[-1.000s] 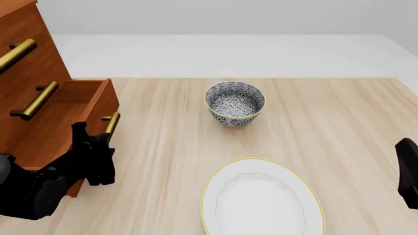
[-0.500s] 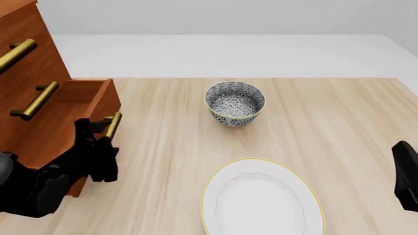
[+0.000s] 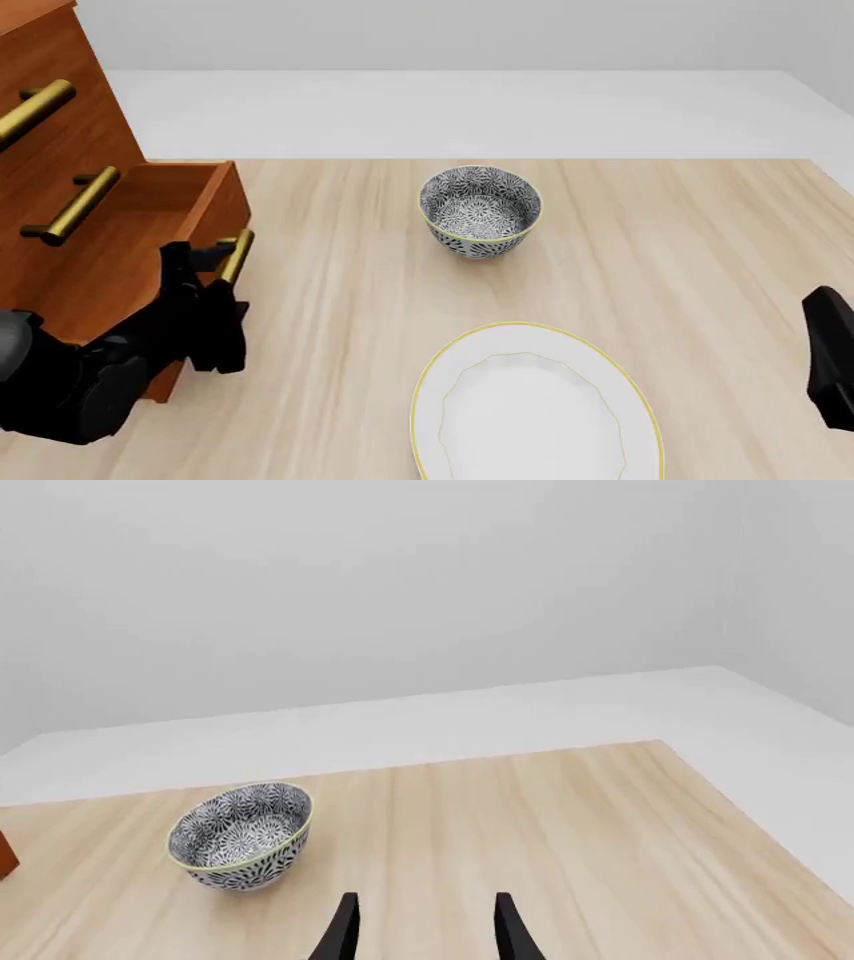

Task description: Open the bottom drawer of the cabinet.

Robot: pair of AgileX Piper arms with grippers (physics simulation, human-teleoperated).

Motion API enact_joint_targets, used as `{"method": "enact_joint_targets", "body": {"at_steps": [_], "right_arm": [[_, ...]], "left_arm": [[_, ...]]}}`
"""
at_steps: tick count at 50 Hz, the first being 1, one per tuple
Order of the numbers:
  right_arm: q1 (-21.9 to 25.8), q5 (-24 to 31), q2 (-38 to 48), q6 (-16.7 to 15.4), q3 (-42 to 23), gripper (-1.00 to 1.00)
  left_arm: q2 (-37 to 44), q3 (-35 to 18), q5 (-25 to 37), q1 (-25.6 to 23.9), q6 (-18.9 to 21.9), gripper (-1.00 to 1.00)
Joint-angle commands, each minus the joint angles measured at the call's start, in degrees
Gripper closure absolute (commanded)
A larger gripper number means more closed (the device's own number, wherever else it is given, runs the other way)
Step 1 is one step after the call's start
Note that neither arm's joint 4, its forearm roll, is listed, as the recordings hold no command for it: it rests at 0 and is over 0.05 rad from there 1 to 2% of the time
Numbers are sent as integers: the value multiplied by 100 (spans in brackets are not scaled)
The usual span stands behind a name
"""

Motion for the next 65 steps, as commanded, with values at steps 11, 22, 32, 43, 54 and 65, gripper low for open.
{"method": "enact_joint_targets", "body": {"at_steps": [11, 22, 32, 43, 54, 65], "right_arm": [[-9, -52, 20, 7, 25, -100], [-10, -14, -5, 15, 8, -100], [-8, 65, -18, 13, -59, -100], [-3, 329, -21, 12, -320, -100], [-2, 198, -17, 13, -195, -100], [5, 46, -26, 15, -39, -100]], "left_arm": [[-249, -249, -440, -47, 77, -100], [-274, -59, -567, -71, 97, -100], [-643, 259, -522, -193, 86, -100], [-1083, 617, -454, -272, 82, -100], [-1739, 967, -209, -443, 13, -100], [-2739, 1232, 453, -626, -89, -100]]}}
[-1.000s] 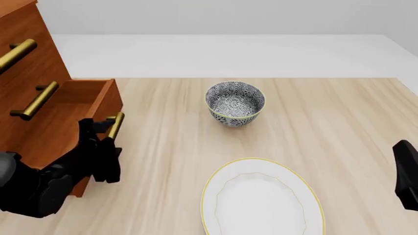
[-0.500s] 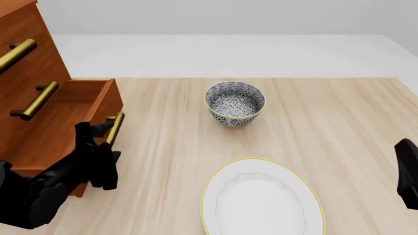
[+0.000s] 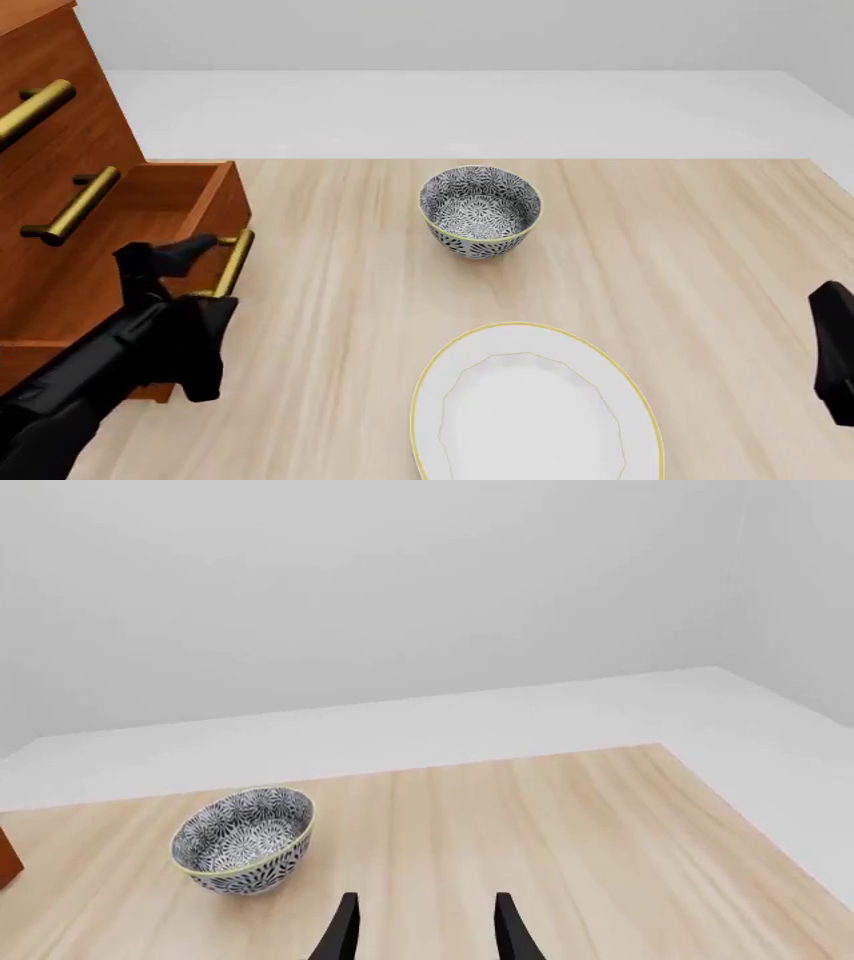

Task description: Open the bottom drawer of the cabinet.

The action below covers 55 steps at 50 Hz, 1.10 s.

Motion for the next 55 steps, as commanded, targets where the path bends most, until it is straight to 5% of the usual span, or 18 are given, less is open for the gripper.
{"method": "enact_joint_targets", "body": {"at_steps": [1, 10, 23, 39, 55], "right_arm": [[3, -96, -9, 2, 100, -100], [7, -144, -16, -6, 151, -100], [10, -175, -22, -13, 188, -100], [11, -40, 19, -9, 7, -100], [18, -54, -21, -6, 62, -100]], "left_arm": [[-987, 270, 545, -185, -106, -100], [-2482, 100, 2030, -357, -236, -100], [-4103, -1197, 4596, -626, -1209, -100], [-4334, -2659, 6341, -349, -2313, -100], [-3980, -4631, 8605, 114, -4585, -100]]}}
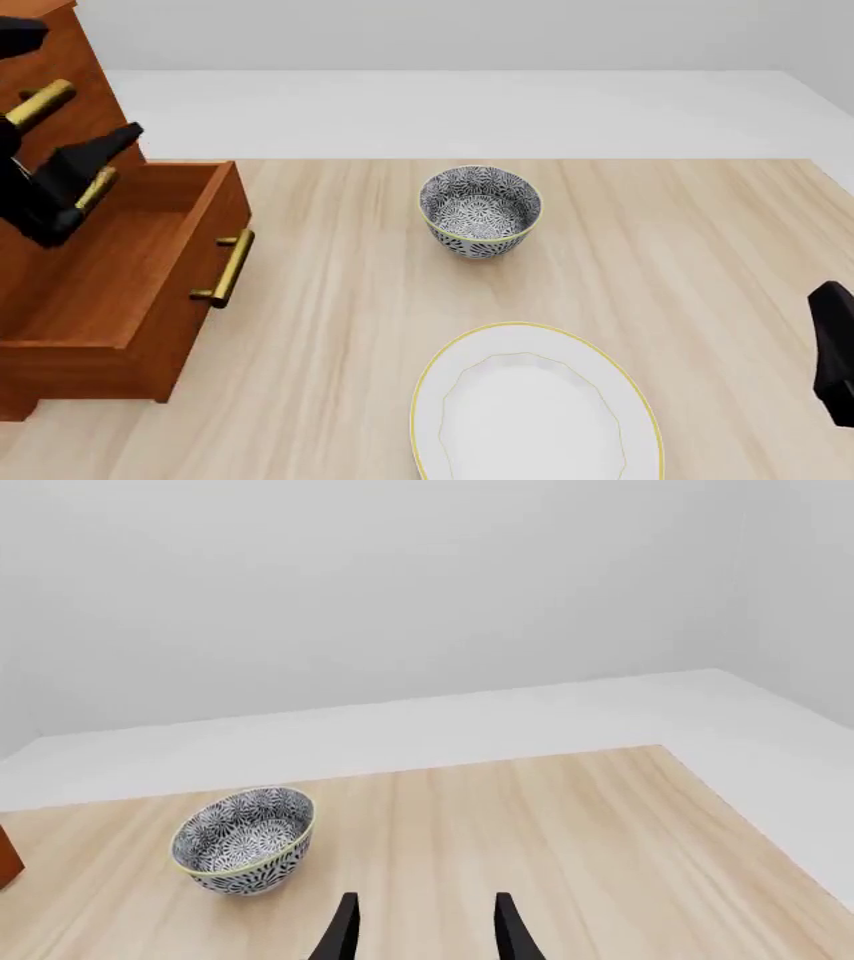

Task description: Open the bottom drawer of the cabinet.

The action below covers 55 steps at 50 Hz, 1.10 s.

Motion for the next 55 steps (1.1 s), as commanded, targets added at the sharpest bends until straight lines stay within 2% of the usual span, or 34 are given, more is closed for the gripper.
{"method": "enact_joint_targets", "body": {"at_steps": [1, 2, 4, 6, 10, 17, 18, 20, 21, 23, 26, 27, 28, 32, 33, 35, 36, 45, 55], "right_arm": [[5, -37, -15, 6, 52, -100], [3, -44, -15, 6, 62, -100], [3, -54, -16, 10, 72, -100], [2, -61, -17, 14, 80, -100], [4, -84, -19, 14, 106, -100], [7, -98, -22, 13, 121, -100], [7, -99, -22, 14, 122, -100], [5, -98, -23, 14, 119, -100], [4, -93, -23, 17, 116, -100], [7, -89, -24, 16, 110, -100], [9, -82, -24, 18, 104, -100], [10, -83, -24, 18, 104, -100], [9, -84, -25, 22, 105, -100], [12, -85, -25, 25, 108, -100], [14, -84, -25, 29, 108, -100], [14, -83, -24, 28, 107, -100], [16, -82, -24, 32, 104, -100], [16, -60, -24, 42, 86, -100], [21, -44, -24, 43, 69, -100]], "left_arm": [[199, -1286, 1530, 277, -1550, -100], [192, -1265, 1589, 272, -1519, -100], [249, -1489, 1809, 348, -1906, -100], [371, -1529, 2025, 460, -1963, -100], [425, -1949, 2393, 389, -2711, -100], [573, -2264, 2867, 433, -3460, -100], [604, -2381, 2960, 444, -3711, -100], [654, -2436, 3091, 434, -3927, -100], [671, -2508, 3171, 357, -4288, -100], [680, -2531, 3226, 359, -4337, -100], [705, -2568, 3324, 295, -4852, -100], [702, -2565, 3322, 329, -4793, -100], [707, -2564, 3351, 343, -5001, -100], [715, -2566, 3397, 437, -5359, -100], [718, -2542, 3409, 426, -5586, -100], [778, -2484, 3420, 525, -5551, -100], [749, -2458, 3369, 523, -5733, -100], [830, -2071, 3177, 709, -6368, -100], [908, -1644, 2884, 884, -6443, -100]]}}
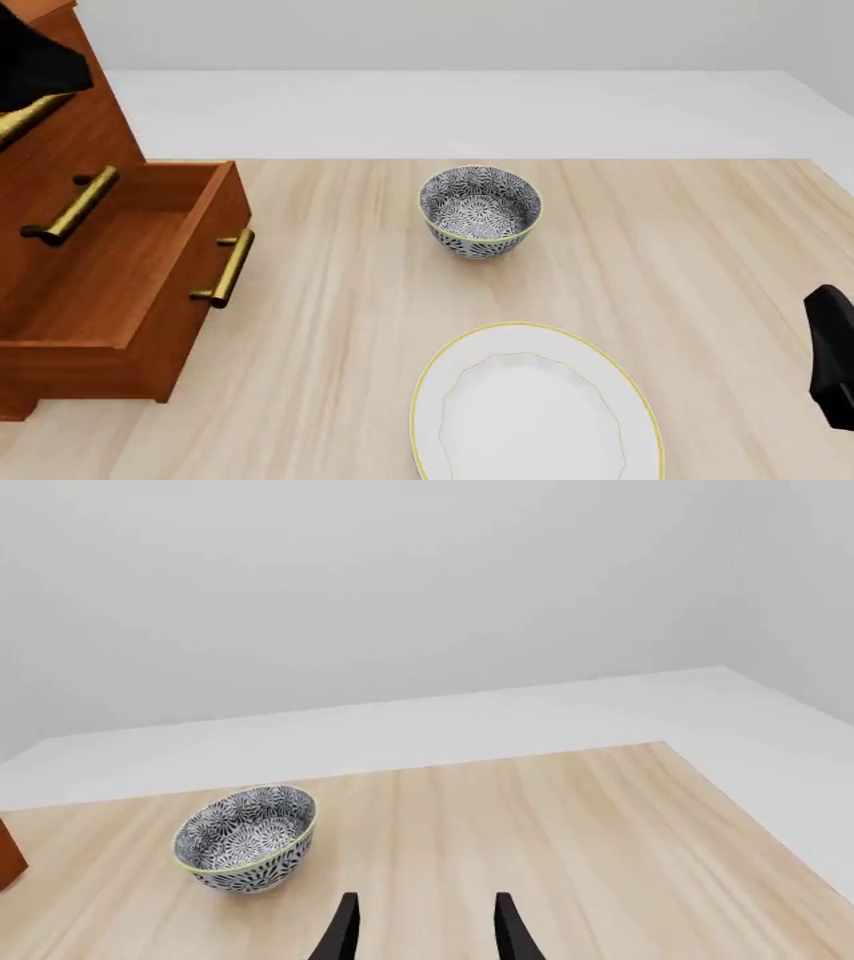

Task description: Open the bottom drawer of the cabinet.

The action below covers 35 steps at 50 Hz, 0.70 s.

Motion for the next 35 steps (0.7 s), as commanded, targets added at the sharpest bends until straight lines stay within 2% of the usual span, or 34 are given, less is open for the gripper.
{"method": "enact_joint_targets", "body": {"at_steps": [1, 24, 35], "right_arm": [[0, 20, 0, 6, -21, -100], [-3, 20, 1, 3, -20, -100], [-11, 6, 2, 2, -7, -100]], "left_arm": [[98, 393, -224, 183, -405, -100], [546, 687, -657, 634, -313, -100], [810, 1029, -980, 771, -311, -100]]}}
